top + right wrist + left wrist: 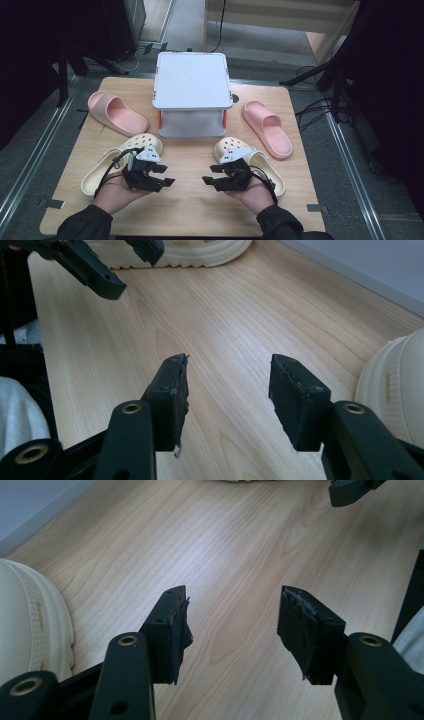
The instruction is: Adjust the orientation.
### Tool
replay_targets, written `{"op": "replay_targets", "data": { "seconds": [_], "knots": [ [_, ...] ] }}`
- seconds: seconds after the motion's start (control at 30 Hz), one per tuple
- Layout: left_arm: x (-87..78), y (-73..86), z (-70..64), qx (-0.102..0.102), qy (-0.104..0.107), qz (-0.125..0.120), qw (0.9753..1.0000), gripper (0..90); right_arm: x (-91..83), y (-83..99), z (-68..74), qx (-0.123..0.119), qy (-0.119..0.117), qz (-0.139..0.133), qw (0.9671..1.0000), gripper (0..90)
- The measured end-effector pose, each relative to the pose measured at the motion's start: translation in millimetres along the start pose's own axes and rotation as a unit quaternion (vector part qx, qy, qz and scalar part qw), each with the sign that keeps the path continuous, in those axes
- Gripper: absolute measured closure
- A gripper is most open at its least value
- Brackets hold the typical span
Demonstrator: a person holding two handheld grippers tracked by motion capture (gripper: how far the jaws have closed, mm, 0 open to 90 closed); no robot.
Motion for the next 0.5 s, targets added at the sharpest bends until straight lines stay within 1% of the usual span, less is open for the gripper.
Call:
{"op": "replay_targets", "data": {
  "seconds": [0.07, 0.17, 0.2, 0.23, 0.27, 0.37, 0.43, 0.5],
  "knots": [
    [-2.6, 1.6, 1.2, 0.0, -0.001, 0.0, 1.0, 49.3, -0.3, -0.8, 1.4, -0.002, 0.006, -0.001, 1.0, 51.7],
    [-7.0, 1.9, 3.9, 0.002, -0.001, -0.003, 1.0, 52.8, 0.1, -2.4, 2.4, 0.0, 0.005, -0.006, 1.0, 51.0],
    [-8.0, 1.6, 4.6, 0.003, -0.003, -0.005, 1.0, 53.3, 1.7, -2.0, 2.1, 0.005, 0.002, 0.0, 1.0, 51.0],
    [-9.4, 1.3, 5.2, 0.002, 0.0, -0.006, 1.0, 53.9, 2.5, -1.7, 1.9, 0.009, 0.001, 0.003, 1.0, 51.3],
    [-11.2, 1.2, 5.9, 0.003, -0.002, -0.005, 1.0, 54.3, 3.6, -1.7, 1.1, 0.006, -0.001, 0.005, 1.0, 51.1],
    [-16.1, 1.6, 7.3, 0.007, 0.003, -0.009, 0.9999, 58.0, 4.4, -1.1, 0.6, 0.008, -0.005, 0.008, 0.9999, 49.4],
    [-18.0, 1.6, 7.8, -0.005, 0.008, -0.01, 0.9999, 59.4, 2.1, -1.0, -1.2, 0.015, -0.001, 0.003, 0.9999, 49.2],
    [-19.7, 1.8, 8.4, -0.006, 0.007, -0.007, 0.9999, 59.6, -1.1, -1.3, -3.5, 0.02, 0.002, -0.003, 0.9998, 51.1]
  ]
}}
Point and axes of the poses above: each handheld gripper's, and its own axes: x roughly forward along the jaws, y roughly out of its underside, z roughly to its left, the point moved 5 cm from there along x, roughly forward along the jaws, and after that the axes turned 1 degree about x, right-handed, at the moved point
